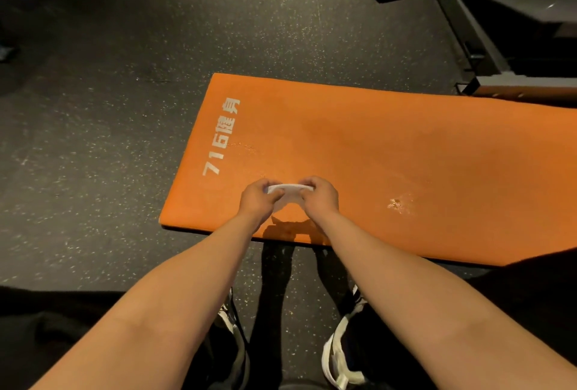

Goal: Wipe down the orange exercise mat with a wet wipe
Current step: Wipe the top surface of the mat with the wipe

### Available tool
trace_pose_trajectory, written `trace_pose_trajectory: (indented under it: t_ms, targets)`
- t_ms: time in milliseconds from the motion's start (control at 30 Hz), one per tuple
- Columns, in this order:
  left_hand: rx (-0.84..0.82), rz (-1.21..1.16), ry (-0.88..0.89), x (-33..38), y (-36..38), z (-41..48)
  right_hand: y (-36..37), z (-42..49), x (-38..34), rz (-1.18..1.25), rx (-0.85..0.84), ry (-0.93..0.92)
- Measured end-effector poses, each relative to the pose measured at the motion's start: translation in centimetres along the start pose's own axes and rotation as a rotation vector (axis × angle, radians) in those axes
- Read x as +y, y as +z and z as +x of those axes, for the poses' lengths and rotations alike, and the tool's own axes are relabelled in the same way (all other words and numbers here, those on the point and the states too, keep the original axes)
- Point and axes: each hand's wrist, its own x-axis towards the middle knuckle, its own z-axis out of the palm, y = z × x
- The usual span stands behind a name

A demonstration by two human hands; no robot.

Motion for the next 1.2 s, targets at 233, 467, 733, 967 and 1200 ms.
trace_pose_trajectory:
  t_ms: [233, 467, 733, 967, 1200]
  targets:
    - [0.120, 0.123, -0.021, -1.1, -0.6, 0.5, 1.7, -0.3, 0.0, -0.166, -0.010, -0.052]
    - [0.135, 0.166, -0.059, -3.3, -2.1, 1.3, 4.5, 0.4, 0.1, -0.091, 0.007, -0.011]
    - [0.153, -0.226, -0.266, -4.0, -2.5, 3.5, 9.1, 3.6, -0.9, 0.050, -0.200, 0.066]
    - [0.196, -0.213, -0.386, -8.4, -4.0, 5.5, 12.3, 6.6, 0.2, -0.165, -0.207, 0.000]
    - [0.439, -0.028, -0.660, -11.5, -5.0, 3.7, 14.8, 8.3, 2.4, -0.511, -0.237, -0.154]
